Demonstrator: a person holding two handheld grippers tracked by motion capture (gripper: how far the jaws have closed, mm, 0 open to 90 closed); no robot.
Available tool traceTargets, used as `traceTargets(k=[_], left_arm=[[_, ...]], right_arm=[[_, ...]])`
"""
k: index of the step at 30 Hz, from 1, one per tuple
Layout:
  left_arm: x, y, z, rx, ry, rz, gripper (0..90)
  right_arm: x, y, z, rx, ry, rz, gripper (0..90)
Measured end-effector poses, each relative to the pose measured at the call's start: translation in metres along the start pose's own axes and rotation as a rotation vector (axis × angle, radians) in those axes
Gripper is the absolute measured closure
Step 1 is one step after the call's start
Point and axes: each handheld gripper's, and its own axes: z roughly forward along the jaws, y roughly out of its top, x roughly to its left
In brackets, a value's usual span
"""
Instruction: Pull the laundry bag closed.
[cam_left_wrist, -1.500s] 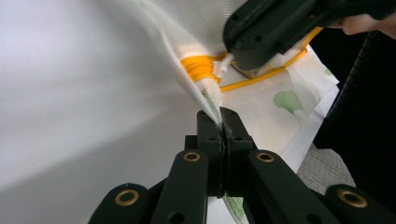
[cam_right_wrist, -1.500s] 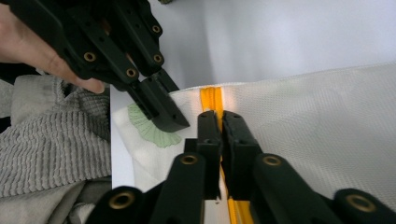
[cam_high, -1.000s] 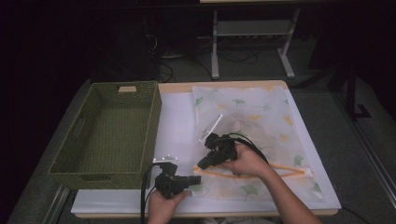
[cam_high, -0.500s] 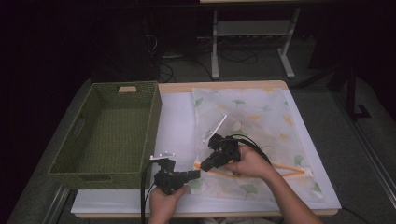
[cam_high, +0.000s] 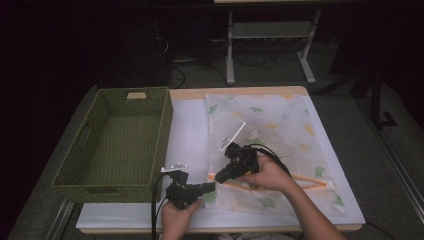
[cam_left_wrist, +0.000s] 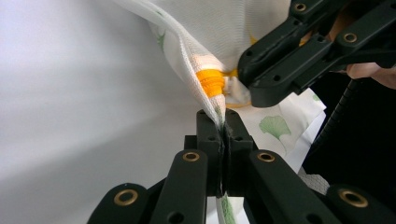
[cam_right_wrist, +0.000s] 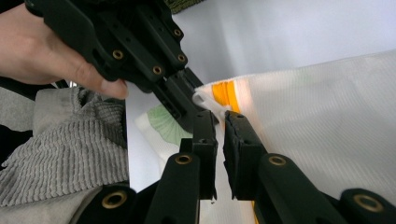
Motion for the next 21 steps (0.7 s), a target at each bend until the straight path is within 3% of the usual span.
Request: traceTargets(k=[5,9,13,14,15,21], left_arm=[[-0.003,0.0,0.002,0.002,0.008,0.013,87.8],[-0.004,0.001,0.002,-0.007,-0.017,0.037,87.2],[-0.01,0.001,0.006,0.007,-0.05,0.085,86.4],[-0.01,0.001,0.006,0.007,-0.05,0.085,85.7],[-0.011,0.001,0.007,0.002,-0.058,0.082,85.6],[-0.012,0.003,0.007,0.009,-0.014,0.112,87.6]], right_arm=[[0.001,0.001,0.0,0.0,0.004,-0.003,80.0],[0.0,-0.001,-0.002,0.005,-0.005,0.012,78.9],[0.0,-0.001,-0.003,0.006,-0.051,0.011,81.7],[0.0,-0.001,-0.003,0.006,-0.051,0.011,81.7],[-0.002,-0.003,-0.003,0.02,-0.08,0.013,83.9],[-0.002,-0.006,-0.004,0.009,-0.058,0.024,80.7]])
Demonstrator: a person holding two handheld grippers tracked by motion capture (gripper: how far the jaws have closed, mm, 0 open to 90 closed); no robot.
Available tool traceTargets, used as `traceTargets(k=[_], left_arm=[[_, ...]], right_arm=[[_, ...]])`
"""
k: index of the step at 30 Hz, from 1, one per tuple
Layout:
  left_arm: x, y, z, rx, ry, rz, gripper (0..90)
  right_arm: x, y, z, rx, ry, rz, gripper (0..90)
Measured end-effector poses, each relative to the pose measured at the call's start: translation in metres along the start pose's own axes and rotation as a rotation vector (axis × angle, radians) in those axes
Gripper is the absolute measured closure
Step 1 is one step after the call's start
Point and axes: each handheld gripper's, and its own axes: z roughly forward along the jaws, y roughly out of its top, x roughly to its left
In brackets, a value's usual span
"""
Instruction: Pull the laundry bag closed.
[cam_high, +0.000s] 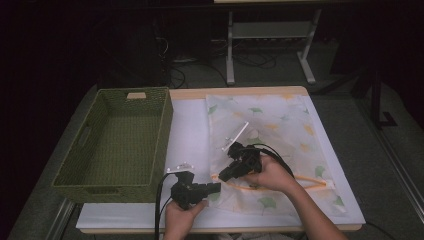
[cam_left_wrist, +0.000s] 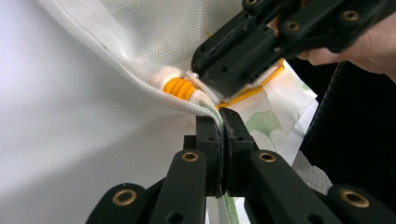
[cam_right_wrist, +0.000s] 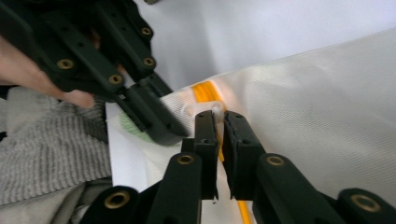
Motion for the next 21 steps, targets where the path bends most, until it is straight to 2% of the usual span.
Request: traceTargets(k=[3,4,5,10,13,14,16,18,21], left_arm=[[-0.0009,0.0006,0.0013,-0.002,0.007,0.001,87.9],[-0.0011,0.0011,0.0018,-0.002,0.005,0.002,87.8],[-0.0016,0.0018,0.0024,0.002,0.009,0.008,87.8],[-0.0077,0.0032,0.0049,0.01,0.016,0.071,87.9],[-0.0076,0.0035,0.0048,0.014,0.006,0.078,87.9],[-0.0078,0.0029,0.0045,0.018,0.018,0.092,87.9],[-0.0072,0.003,0.0048,0.021,0.012,0.088,88.0],[-0.007,0.003,0.0052,0.023,0.005,0.094,87.9],[-0.0047,0.0029,0.0049,0.021,0.003,0.079,87.6]], right_arm=[[0.0008,0.0004,-0.0007,-0.005,0.016,-0.002,78.0],[0.003,0.0022,-0.0029,-0.035,0.045,-0.003,76.9],[0.0032,0.0032,-0.0029,-0.04,0.049,-0.012,76.4],[0.0015,0.0042,-0.0029,-0.026,0.038,0.004,75.0],[-0.0003,0.0032,-0.0025,-0.012,0.018,0.006,75.2],[0.0005,0.0024,-0.0021,0.005,-0.006,-0.002,83.3],[-0.0001,0.0019,-0.0021,0.007,-0.016,-0.007,84.5],[0.0001,0.0017,-0.002,0.001,-0.006,-0.002,80.4],[0.0017,0.0023,-0.003,0.008,-0.009,-0.015,80.7]])
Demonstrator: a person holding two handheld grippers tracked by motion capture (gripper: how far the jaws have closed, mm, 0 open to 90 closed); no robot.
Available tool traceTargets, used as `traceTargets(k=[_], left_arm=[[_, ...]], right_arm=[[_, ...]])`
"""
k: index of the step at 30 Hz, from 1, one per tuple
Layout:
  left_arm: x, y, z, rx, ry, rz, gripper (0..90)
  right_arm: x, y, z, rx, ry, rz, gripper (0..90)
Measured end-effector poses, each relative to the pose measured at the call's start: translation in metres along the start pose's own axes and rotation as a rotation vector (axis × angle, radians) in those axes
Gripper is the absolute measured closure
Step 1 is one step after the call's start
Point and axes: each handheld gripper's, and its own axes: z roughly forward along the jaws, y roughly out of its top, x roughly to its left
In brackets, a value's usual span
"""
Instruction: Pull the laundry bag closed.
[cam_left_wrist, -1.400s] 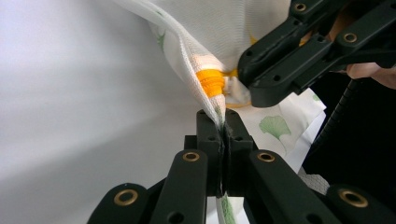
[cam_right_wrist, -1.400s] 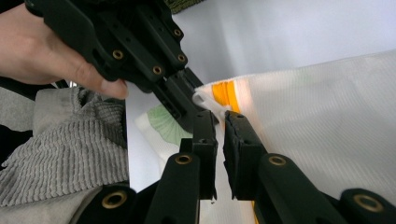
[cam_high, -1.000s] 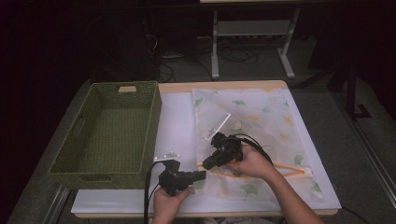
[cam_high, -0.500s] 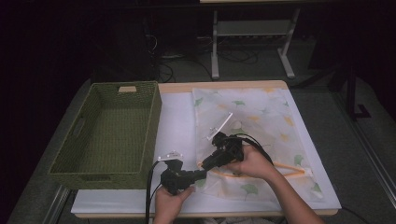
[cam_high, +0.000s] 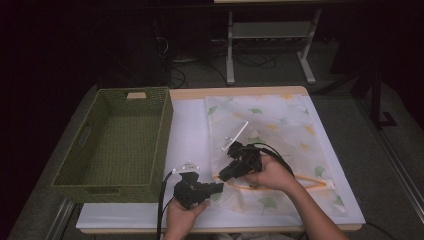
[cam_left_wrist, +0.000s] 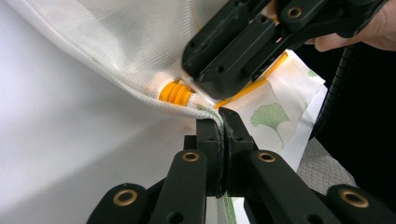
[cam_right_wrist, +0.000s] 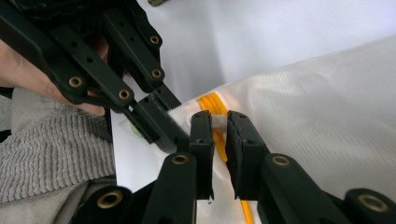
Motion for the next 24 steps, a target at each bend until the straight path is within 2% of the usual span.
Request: traceTargets(k=[1,3,4,5,7,10,12,14,17,21,24], left_arm=[[0.0,0.001,0.0,-0.002,0.001,0.003,87.5],[0.0,0.003,-0.002,-0.026,0.032,0.008,87.6],[0.0,0.003,-0.002,-0.026,0.032,0.008,87.7],[0.0,0.006,-0.002,-0.04,0.017,-0.008,87.7],[-0.002,0.007,-0.001,-0.035,0.025,0.009,87.7],[-0.001,0.007,-0.002,-0.045,0.023,0.001,87.7],[-0.002,0.007,-0.004,-0.053,0.024,0.013,87.8],[-0.001,0.007,-0.006,-0.069,0.012,0.011,87.8],[-0.002,0.006,-0.007,-0.06,0.009,0.023,87.9],[0.003,0.003,-0.007,-0.055,0.005,-0.004,87.7],[0.003,0.002,-0.007,-0.048,0.004,-0.002,87.7]], right_arm=[[0.0,0.0,0.0,0.001,-0.003,0.0,81.9],[-0.002,-0.001,-0.004,0.0,-0.045,0.014,83.9],[-0.002,-0.001,-0.004,0.0,-0.045,0.014,83.9],[-0.003,-0.001,-0.005,-0.008,-0.04,0.021,83.9],[-0.004,-0.003,-0.008,-0.013,-0.027,0.035,79.7],[-0.007,-0.007,-0.011,-0.045,0.011,0.037,75.2],[-0.007,-0.008,-0.013,-0.052,0.03,0.041,73.6],[-0.007,-0.008,-0.011,-0.045,0.037,0.03,73.1],[-0.006,-0.007,-0.008,-0.036,0.01,0.009,73.5],[0.001,-0.004,-0.006,-0.048,-0.027,-0.059,85.1],[0.005,-0.003,-0.006,-0.038,-0.066,-0.086,87.7]])
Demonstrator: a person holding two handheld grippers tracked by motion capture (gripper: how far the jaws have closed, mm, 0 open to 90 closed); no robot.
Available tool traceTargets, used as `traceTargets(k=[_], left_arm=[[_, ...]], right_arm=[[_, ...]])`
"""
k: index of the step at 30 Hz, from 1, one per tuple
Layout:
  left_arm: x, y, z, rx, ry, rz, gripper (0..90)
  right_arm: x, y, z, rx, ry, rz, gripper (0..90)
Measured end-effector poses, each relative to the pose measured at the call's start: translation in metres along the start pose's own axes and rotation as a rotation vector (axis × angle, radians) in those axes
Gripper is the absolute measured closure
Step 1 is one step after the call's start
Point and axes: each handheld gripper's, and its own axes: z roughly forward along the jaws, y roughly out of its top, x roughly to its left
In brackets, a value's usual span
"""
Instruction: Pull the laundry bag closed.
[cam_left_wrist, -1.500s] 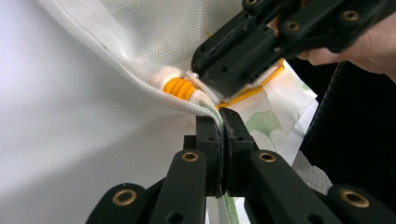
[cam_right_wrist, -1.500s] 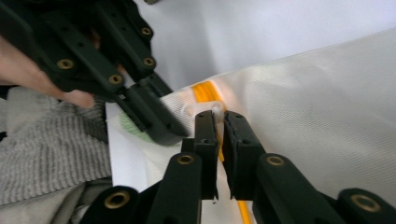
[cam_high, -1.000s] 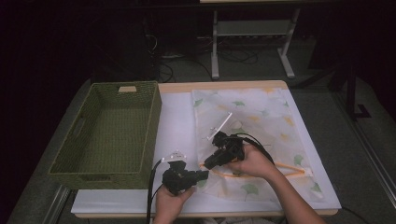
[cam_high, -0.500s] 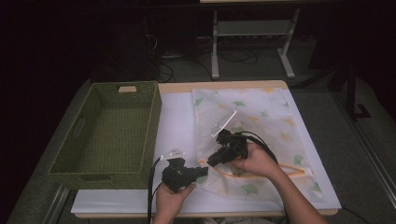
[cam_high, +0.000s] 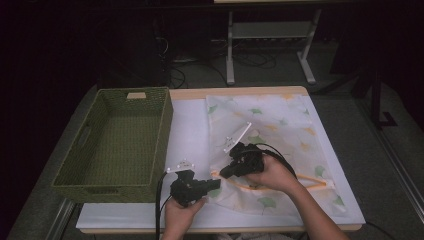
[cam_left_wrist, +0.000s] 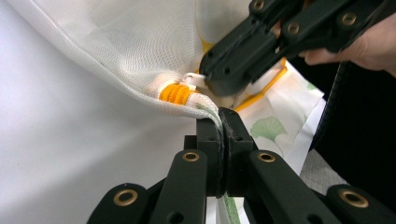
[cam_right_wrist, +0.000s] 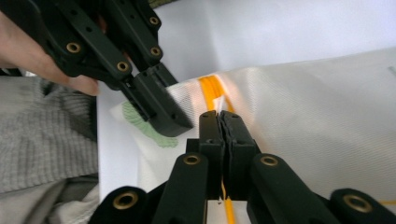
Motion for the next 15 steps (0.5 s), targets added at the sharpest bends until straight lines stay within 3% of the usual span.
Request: traceTargets(k=[15], left_arm=[[-0.0034,-0.002,0.0028,0.011,-0.011,0.015,88.0]], right_arm=[[-0.0017,0.0049,0.0044,-0.036,0.008,0.023,88.4]])
